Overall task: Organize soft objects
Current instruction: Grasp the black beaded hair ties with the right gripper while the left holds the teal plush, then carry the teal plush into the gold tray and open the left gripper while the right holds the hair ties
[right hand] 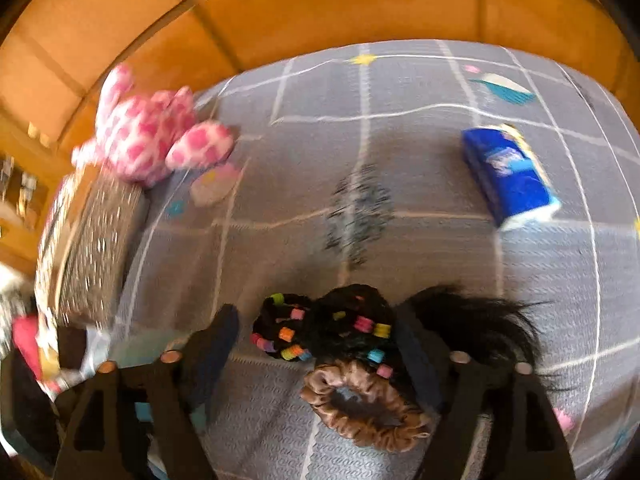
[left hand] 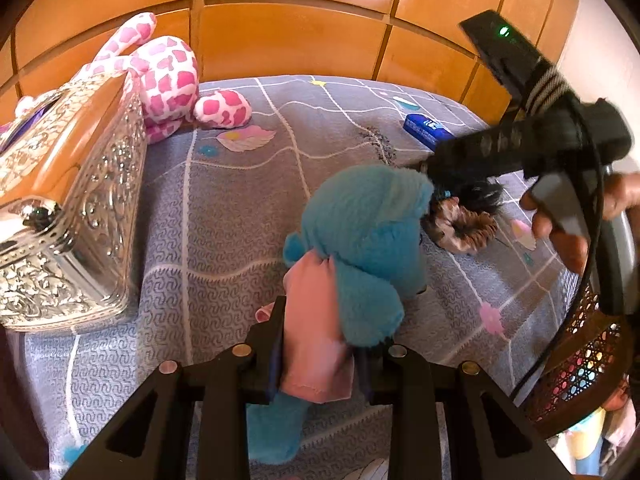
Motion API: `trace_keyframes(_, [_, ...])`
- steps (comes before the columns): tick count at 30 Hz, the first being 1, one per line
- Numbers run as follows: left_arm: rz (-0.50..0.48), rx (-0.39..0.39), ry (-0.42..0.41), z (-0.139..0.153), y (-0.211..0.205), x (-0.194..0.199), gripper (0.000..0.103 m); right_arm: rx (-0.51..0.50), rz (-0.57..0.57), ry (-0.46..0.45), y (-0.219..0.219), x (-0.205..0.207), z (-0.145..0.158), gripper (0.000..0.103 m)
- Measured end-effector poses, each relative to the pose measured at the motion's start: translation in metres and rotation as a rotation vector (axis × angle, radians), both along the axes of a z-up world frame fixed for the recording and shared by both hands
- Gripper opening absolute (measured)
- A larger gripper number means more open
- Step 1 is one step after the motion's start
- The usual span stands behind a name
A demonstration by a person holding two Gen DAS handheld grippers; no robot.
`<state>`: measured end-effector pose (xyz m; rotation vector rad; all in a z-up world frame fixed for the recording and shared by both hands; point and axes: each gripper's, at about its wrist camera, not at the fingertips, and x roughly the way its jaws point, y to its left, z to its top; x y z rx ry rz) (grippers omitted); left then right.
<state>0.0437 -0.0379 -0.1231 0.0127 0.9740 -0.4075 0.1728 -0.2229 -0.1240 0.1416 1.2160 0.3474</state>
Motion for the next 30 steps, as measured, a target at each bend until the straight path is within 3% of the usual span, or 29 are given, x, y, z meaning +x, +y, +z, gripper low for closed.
trace_keyframes(4, [0.004, -0.004, 0.002, 0.000, 0.001, 0.000, 0.030, -0.143, 0.103, 0.043, 0.028, -0.003, -0.016, 0.082])
trace_keyframes(7, [0.004, -0.005, 0.003, 0.000, 0.000, 0.000, 0.029, -0.233, 0.112, 0.046, 0.036, -0.004, -0.024, 0.081])
trace_keyframes(8, [0.003, -0.005, 0.003, 0.000, 0.000, 0.000, 0.029, -0.230, 0.102, 0.038, 0.035, -0.003, -0.023, 0.070])
trace_keyframes(10, [0.004, -0.003, 0.003, 0.001, 0.001, 0.000, 0.029, -0.229, 0.078, 0.024, 0.032, -0.001, -0.022, 0.063])
trace_keyframes(14, [-0.002, 0.005, -0.019, 0.009, 0.006, -0.007, 0.029, -0.216, 0.031, 0.020, 0.017, 0.001, -0.018, 0.056])
trace_keyframes(20, [0.018, -0.040, -0.057, 0.033, 0.025, -0.019, 0.029, -0.221, 0.019, 0.032, 0.011, 0.004, -0.021, 0.059])
trace_keyframes(26, [0.066, -0.097, -0.122, 0.065, 0.054, -0.037, 0.028, -0.255, 0.054, 0.038, 0.018, -0.001, -0.029, 0.074])
trace_keyframes(30, [0.137, -0.141, -0.147, 0.084, 0.084, -0.044, 0.028, -0.272, 0.052, 0.025, 0.020, -0.003, -0.030, 0.070])
